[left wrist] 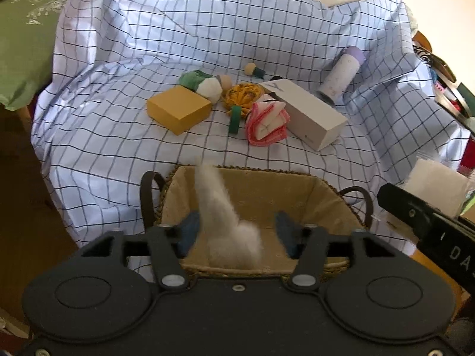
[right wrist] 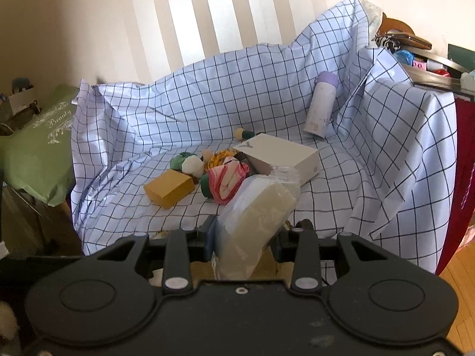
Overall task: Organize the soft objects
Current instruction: 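Carry the white bunny in the left gripper over the basket and release it, then lower the white pad into the basket and open the right gripper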
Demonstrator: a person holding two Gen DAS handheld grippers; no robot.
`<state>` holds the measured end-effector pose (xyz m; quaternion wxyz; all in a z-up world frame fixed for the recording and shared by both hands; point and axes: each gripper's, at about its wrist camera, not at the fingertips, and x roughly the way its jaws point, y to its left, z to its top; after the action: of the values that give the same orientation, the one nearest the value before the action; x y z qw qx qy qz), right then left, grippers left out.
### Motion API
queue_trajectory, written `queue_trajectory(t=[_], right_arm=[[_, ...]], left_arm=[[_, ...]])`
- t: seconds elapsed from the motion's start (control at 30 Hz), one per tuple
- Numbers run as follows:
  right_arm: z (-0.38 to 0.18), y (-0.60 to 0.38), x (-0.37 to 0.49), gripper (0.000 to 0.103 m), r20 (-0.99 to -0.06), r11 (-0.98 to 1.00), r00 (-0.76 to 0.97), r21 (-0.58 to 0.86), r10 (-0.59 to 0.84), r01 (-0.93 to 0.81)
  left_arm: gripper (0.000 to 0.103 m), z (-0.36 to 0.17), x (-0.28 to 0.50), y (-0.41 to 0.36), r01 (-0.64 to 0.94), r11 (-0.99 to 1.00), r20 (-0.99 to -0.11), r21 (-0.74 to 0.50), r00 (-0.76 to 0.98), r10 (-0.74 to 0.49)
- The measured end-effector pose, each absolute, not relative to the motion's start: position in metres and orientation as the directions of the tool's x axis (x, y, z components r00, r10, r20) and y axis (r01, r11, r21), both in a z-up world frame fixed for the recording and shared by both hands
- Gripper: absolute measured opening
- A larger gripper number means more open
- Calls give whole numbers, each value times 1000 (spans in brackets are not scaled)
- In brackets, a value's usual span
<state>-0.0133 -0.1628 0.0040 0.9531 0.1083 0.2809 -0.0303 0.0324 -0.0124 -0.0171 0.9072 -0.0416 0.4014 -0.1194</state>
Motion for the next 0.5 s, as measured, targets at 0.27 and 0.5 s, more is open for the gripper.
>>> queue_trajectory(t=[0.27, 0.5], right_arm=[[-1, -160, -10, 37, -563, 977, 826, 181, 11, 110], [-2, -163, -8, 37, -571, 976, 821, 185, 10, 118]], left_arm=[[64, -24, 26, -12, 155, 977, -726, -145, 654, -211], [64, -32, 26, -6, 115, 982, -744, -148, 641, -187]])
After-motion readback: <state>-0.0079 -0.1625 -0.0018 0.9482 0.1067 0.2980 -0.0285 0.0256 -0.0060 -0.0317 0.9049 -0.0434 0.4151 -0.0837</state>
